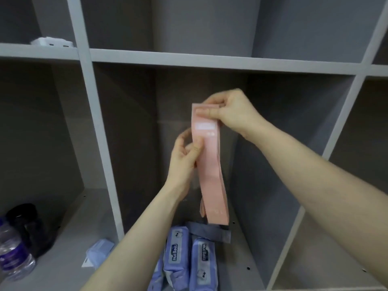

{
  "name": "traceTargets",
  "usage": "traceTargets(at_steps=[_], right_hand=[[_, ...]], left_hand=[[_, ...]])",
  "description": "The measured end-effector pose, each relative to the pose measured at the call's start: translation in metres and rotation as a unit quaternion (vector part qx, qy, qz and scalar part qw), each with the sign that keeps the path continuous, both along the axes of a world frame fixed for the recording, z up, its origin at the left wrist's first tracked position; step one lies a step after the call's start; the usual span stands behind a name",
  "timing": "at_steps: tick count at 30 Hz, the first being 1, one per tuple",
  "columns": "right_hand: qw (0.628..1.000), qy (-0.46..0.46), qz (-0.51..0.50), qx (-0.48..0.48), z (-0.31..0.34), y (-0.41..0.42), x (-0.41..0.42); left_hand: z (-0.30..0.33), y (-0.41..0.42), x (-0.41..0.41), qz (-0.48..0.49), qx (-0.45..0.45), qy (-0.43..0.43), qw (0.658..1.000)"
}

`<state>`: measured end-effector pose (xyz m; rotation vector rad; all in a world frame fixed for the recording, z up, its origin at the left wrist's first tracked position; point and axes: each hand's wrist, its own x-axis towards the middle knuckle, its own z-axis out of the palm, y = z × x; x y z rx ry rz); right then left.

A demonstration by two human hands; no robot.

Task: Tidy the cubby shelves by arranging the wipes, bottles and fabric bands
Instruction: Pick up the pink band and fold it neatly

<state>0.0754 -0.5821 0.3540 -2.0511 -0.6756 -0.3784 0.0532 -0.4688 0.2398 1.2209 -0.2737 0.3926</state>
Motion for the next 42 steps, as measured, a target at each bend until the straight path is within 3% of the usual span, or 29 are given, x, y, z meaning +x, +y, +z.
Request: traceTargets(at_steps=[3,7,16,21,27,31,35,42], right_hand=[[0.996,0.022,-0.044,0.073,0.014,-0.018,0.002],[0.984,0.016,-0.111,0.137,0.022,-0.058,-0.004],[0.935,0.008,-0.262,0.237,0.018,-0.184,-0.053],[0.898,0.043,-0.307,0.312,-0.009,-0.262,-0.080],[0.840,0.090,-0.371,0.386,-0.068,-0.358,-0.099],[0.848,0.157,-0.368,0.349,-0.110,-0.416,-0.104],[0.865,0.230,-0.352,0.275,-0.151,-0.471,-0.085],[0.846,0.344,-0.355,0.203,-0.245,-0.537,-0.014]], left_hand=[[-0.016,-0.010,-0.005,-0.126,0.036,0.022,0.991],[-0.033,-0.024,-0.021,-0.312,0.055,0.101,0.943],[-0.056,-0.078,-0.035,-0.497,0.112,0.108,0.854],[-0.061,-0.128,-0.041,-0.415,0.159,0.123,0.887],[-0.048,-0.194,-0.041,-0.267,0.109,0.171,0.942],[-0.060,-0.229,-0.026,-0.201,0.151,0.193,0.948],[-0.086,-0.269,-0.004,-0.131,0.131,0.226,0.956],[-0.170,-0.332,0.035,-0.012,0.199,0.276,0.940]])
